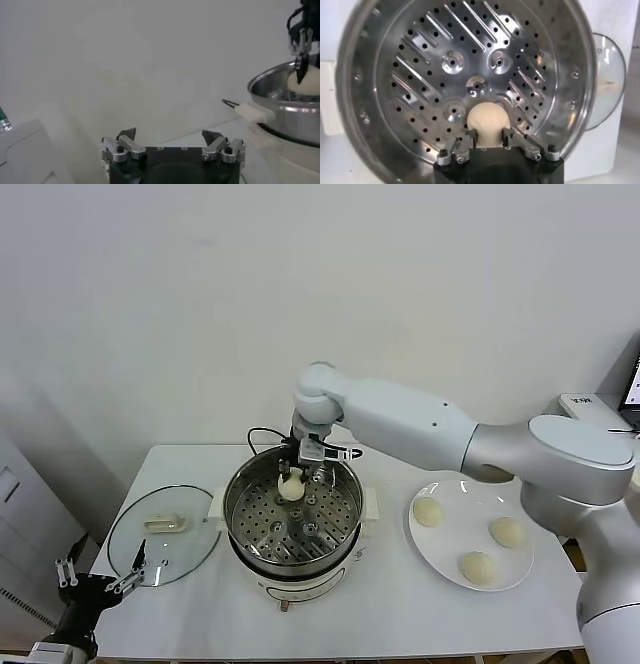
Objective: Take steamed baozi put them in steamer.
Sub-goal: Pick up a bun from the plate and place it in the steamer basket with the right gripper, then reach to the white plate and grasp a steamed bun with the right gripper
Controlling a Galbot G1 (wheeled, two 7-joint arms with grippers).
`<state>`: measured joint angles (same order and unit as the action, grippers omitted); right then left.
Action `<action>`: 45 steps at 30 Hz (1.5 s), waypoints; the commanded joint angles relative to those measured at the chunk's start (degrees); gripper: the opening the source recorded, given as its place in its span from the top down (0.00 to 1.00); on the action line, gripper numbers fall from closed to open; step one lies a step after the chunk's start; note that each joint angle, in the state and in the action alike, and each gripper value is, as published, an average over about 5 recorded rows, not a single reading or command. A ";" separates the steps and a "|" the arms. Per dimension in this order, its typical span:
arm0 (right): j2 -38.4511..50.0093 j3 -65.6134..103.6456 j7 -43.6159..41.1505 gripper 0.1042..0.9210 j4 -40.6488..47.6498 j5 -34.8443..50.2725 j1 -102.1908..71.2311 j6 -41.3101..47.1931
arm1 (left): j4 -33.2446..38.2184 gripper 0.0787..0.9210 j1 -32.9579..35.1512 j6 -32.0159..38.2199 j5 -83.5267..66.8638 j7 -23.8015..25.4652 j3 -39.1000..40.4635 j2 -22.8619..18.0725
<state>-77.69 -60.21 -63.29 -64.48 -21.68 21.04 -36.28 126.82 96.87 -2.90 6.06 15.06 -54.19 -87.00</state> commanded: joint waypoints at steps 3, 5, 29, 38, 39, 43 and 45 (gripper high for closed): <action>-1.46 3.19 0.92 0.58 2.76 -4.20 -2.00 -1.27 | 0.04 0.12 0.01 -0.11 0.14 0.02 0.29 -0.10; -1.02 3.06 0.66 0.51 2.27 -1.61 -0.87 -0.39 | 0.04 0.12 -0.16 -0.16 0.21 0.02 0.41 -0.12; 25.24 -21.21 -4.14 0.12 7.33 47.92 16.15 46.65 | 1.56 0.12 -0.07 -0.14 0.73 -0.18 1.05 -0.92; 31.16 -9.33 -0.55 0.12 6.95 31.10 -1.77 43.79 | 2.80 0.12 0.97 -0.24 1.50 -0.30 1.04 -1.04; 31.13 -8.13 -0.41 0.12 7.19 30.26 -3.52 43.66 | 2.90 0.12 1.06 -0.26 1.68 -0.30 1.11 -1.10; 30.38 -3.73 0.22 0.12 8.97 28.45 -9.13 43.17 | 3.05 0.12 1.17 -0.30 2.13 -0.34 1.27 -1.31; 30.01 -2.44 0.56 0.12 9.63 28.52 -10.94 43.04 | 3.09 0.12 1.25 -0.32 2.19 -0.36 1.22 -1.32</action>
<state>-51.47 -69.43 -63.54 -57.03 11.92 22.16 4.45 129.63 97.82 -3.15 7.85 14.73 -52.98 -88.27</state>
